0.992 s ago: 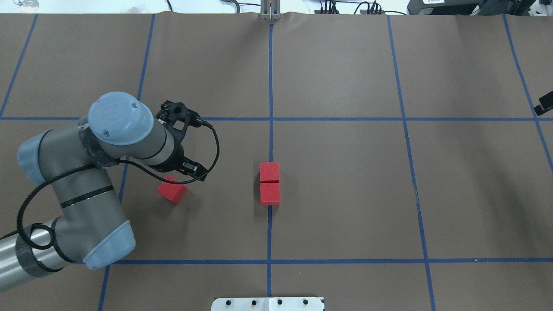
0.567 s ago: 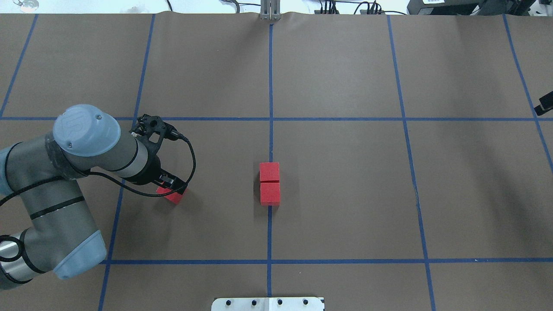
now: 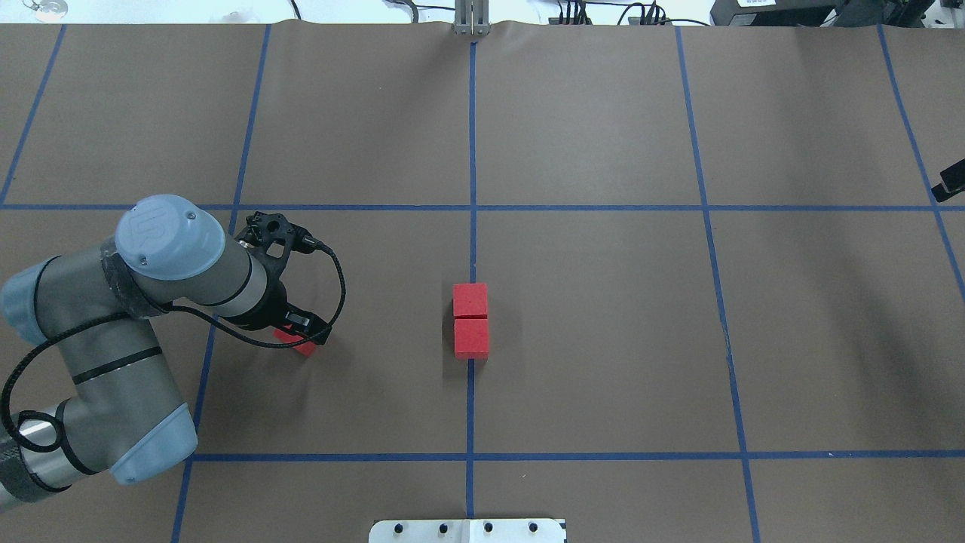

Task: Form red blocks into L shape at center
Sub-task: 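Lower the left gripper and grasp the remaining red cube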

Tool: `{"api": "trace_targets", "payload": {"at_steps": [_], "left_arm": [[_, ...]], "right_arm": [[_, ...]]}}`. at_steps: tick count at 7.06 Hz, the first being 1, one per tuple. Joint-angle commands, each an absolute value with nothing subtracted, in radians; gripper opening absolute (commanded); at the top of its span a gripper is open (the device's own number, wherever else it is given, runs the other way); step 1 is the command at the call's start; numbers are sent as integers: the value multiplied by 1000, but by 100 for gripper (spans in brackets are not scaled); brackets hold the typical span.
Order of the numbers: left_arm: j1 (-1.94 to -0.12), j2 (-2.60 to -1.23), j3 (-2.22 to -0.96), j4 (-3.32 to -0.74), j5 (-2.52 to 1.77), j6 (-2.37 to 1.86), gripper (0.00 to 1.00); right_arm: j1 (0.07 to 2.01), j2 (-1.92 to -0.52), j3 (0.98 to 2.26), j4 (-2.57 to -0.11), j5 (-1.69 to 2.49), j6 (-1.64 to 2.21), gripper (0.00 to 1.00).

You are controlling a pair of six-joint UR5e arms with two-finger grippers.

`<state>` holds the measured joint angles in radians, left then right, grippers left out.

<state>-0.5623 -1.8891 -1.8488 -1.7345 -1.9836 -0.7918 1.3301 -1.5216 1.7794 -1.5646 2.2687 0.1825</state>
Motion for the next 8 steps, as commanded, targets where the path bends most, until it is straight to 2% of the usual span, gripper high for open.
{"api": "trace_targets", "payload": {"at_steps": [1,3,6,8], "left_arm": [[-558,-1897,-1833,-1735,-1983,-793,79],[-558,-1902,-1832,-1733,-1983,-793,39],[-560,-1905,-1853,-1726,-1993,-787,23],[-571,-1946,-1858,-1721,-1988,-773,0]], "right_arm": [[1330,-1522,1779,-1565,2269,183,100],[1330,-1522,1779,-1565,2269,183,100],[1330,-1520,1779,-1565,2269,183,99],[1331,-1520,1779,-1565,2269,183,100]]}}
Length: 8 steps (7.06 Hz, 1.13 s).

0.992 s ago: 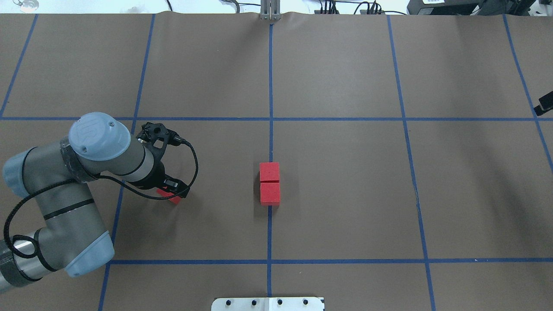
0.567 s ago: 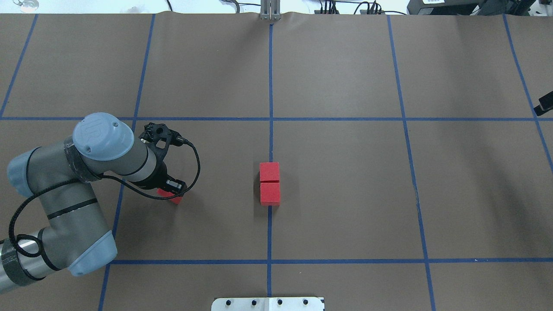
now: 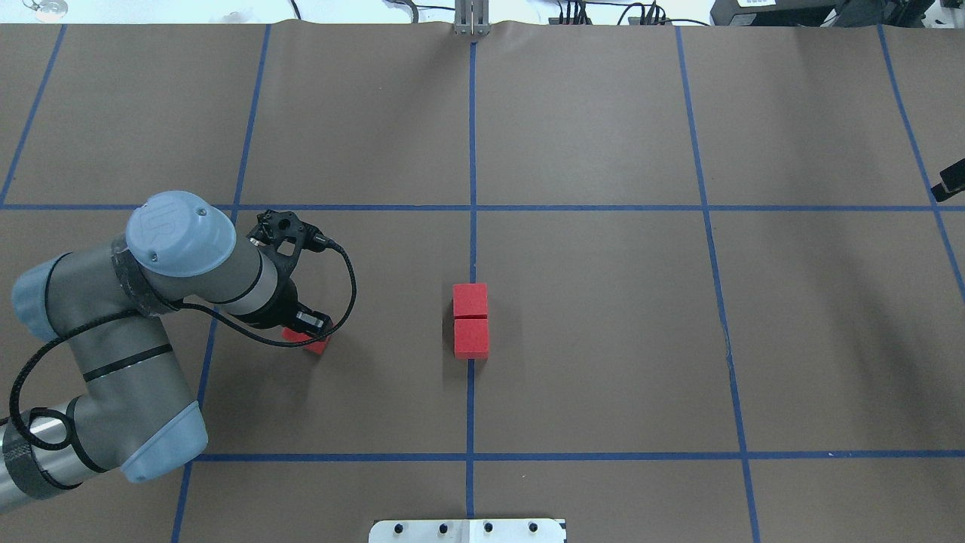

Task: Form red blocks into L shape at center
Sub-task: 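Lower the left gripper and grasp the remaining red cube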

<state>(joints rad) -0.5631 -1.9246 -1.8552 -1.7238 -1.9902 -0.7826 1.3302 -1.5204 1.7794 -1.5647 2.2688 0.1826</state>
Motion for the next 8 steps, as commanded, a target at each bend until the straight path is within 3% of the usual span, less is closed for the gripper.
{"api": "trace_targets", "payload": {"at_steps": [1,6,8], "left_arm": [[-578,-1983,-1858,-1721,-1983,-772,0],[-606,-2048,-1845,-1677,-2063,-191,0],[-623,-2074,-1847,-1683,-2100,-181,0]], "right_arm": [[1330,-1520,1779,-1565,2269,183,100],[1330,-1522,1779,-1565,2269,184,100],[1330,-1523,1779,-1565,2269,184,100]]}}
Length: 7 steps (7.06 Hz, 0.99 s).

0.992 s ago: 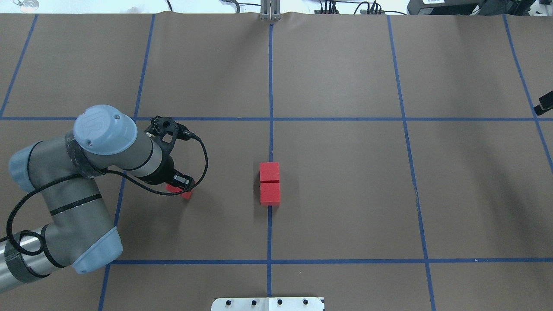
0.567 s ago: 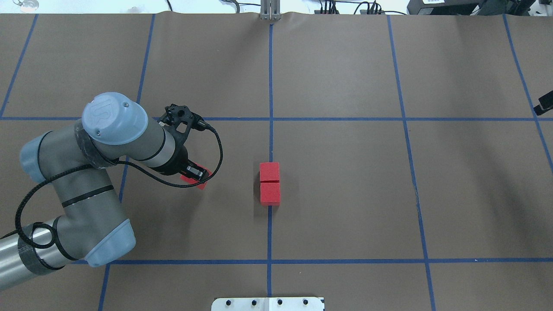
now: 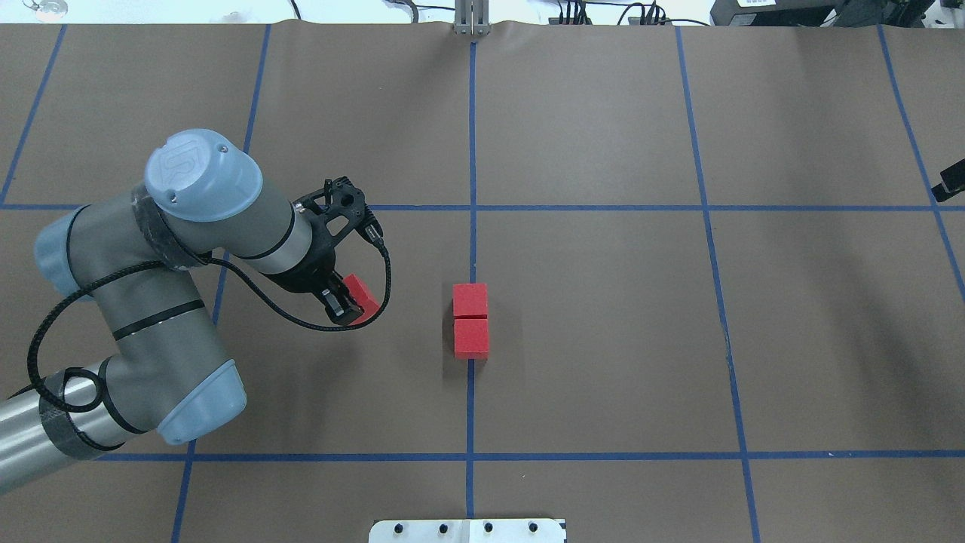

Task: Form red blocks into L shape at center
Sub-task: 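Carry the red cube with the left gripper toward the two center cubes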

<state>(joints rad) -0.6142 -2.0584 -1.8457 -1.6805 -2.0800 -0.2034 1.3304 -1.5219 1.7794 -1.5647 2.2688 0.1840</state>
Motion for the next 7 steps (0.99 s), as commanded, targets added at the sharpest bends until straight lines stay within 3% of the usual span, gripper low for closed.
{"api": "trace_targets", "payload": {"at_steps": [1,7], "left_arm": [[-623,-2083,-1838,-1695,-2088,-160,0],[-615,-2139,-1792,-1613,-1953,112,0]], "right_arm": [[1330,-1525,1779,-1565,2269,184,99],[1330,-1523,1773,-1565,2267,184,99]]}}
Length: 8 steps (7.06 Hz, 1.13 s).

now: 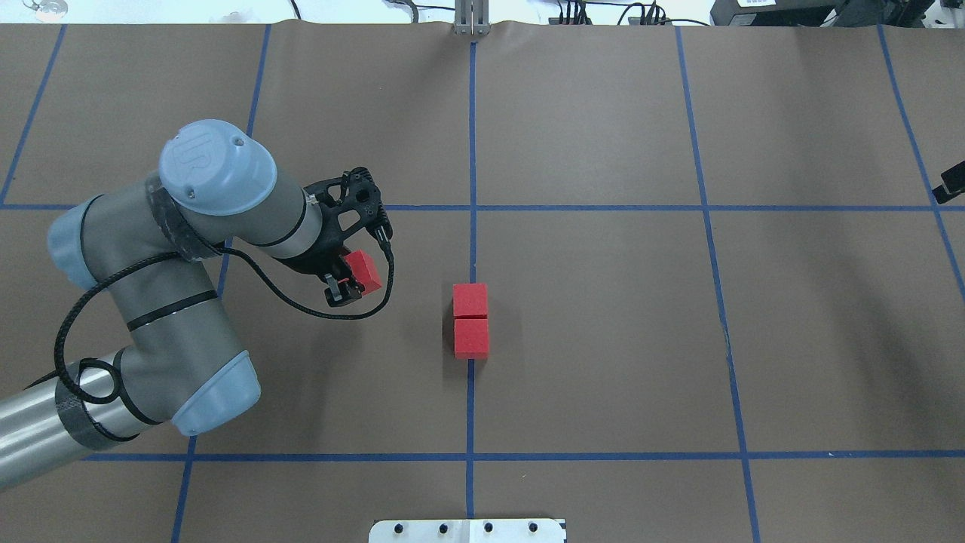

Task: Form red blocks into L shape at center
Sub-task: 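Carry the red cube with the left gripper toward the two center cubes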

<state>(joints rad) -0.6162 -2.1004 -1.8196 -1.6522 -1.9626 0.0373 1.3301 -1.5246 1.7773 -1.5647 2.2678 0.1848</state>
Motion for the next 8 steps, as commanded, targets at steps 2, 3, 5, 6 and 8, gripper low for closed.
{"api": "trace_targets", "payload": {"at_steps": [2,3,5,6,8], "left_arm": [[-563,-2195,-1752,-1568,-1953,313,0],[-561,-2197,-1746,-1557,-1951,337,0],[-551,-2215,-1733,-1551,-1939,328,0],[-532,-2258,-1708,-1528,-1906,328,0],[-508,-2301,-1666,-1516,-1888,324,0]], "right_arm": [[1330,-1523,1769,-1565,2267,184,99],[1330,-1523,1766,-1565,2267,184,100],[1330,-1523,1764,-1565,2269,184,99],[1330,-1525,1766,-1565,2269,186,99],[1330,-1526,1764,-1565,2269,184,99]]}}
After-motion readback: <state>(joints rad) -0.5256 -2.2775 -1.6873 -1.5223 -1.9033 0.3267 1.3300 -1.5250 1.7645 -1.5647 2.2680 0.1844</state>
